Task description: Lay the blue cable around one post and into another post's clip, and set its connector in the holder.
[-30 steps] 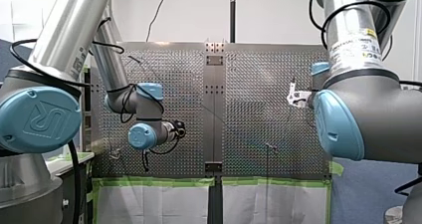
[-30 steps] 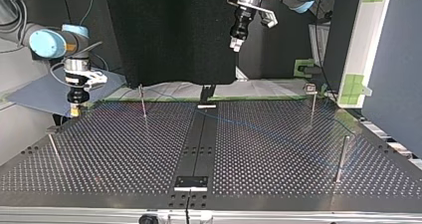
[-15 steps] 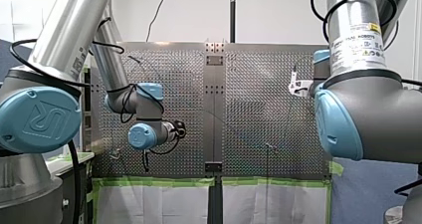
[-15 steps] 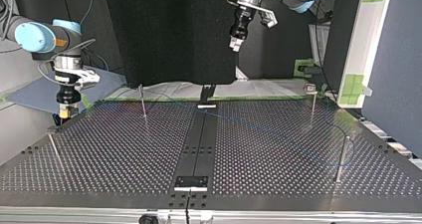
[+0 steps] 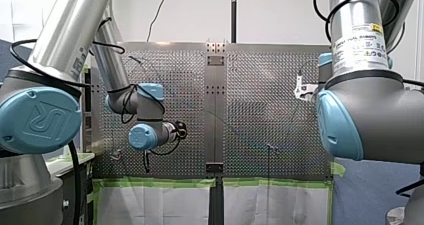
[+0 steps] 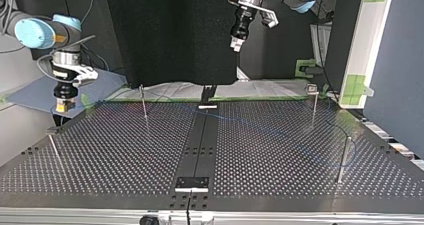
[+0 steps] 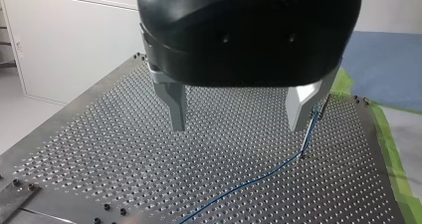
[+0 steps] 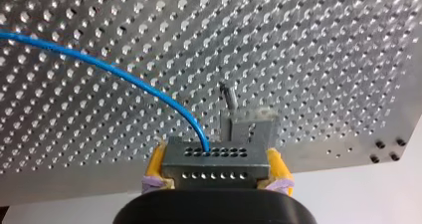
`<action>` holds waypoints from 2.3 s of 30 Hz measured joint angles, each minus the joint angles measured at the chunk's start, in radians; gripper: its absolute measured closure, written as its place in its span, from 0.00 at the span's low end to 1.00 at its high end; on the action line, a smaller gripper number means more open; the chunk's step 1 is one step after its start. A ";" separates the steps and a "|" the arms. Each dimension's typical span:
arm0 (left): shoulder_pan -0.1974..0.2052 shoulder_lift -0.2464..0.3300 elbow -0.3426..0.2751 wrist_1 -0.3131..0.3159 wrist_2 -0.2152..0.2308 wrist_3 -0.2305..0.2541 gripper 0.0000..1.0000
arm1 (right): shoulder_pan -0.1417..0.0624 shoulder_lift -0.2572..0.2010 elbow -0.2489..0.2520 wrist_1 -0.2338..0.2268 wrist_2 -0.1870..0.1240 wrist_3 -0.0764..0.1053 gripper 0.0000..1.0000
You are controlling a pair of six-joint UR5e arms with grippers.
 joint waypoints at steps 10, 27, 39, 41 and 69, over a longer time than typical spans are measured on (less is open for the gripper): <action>0.001 0.000 0.000 -0.017 0.000 0.006 0.00 | -0.024 -0.040 0.003 -0.013 -0.001 0.013 1.00; 0.001 0.000 0.000 -0.034 -0.001 0.021 0.00 | -0.057 -0.057 0.012 -0.054 -0.006 0.061 1.00; 0.001 0.000 0.000 -0.038 -0.001 0.026 0.00 | -0.067 -0.025 -0.007 -0.062 -0.030 0.089 1.00; 0.001 0.000 0.000 -0.038 -0.002 0.027 0.00 | -0.068 -0.011 -0.022 -0.051 -0.036 0.089 1.00; -0.001 0.000 0.002 -0.044 -0.004 0.021 0.00 | -0.036 0.038 -0.188 0.182 -0.060 0.070 1.00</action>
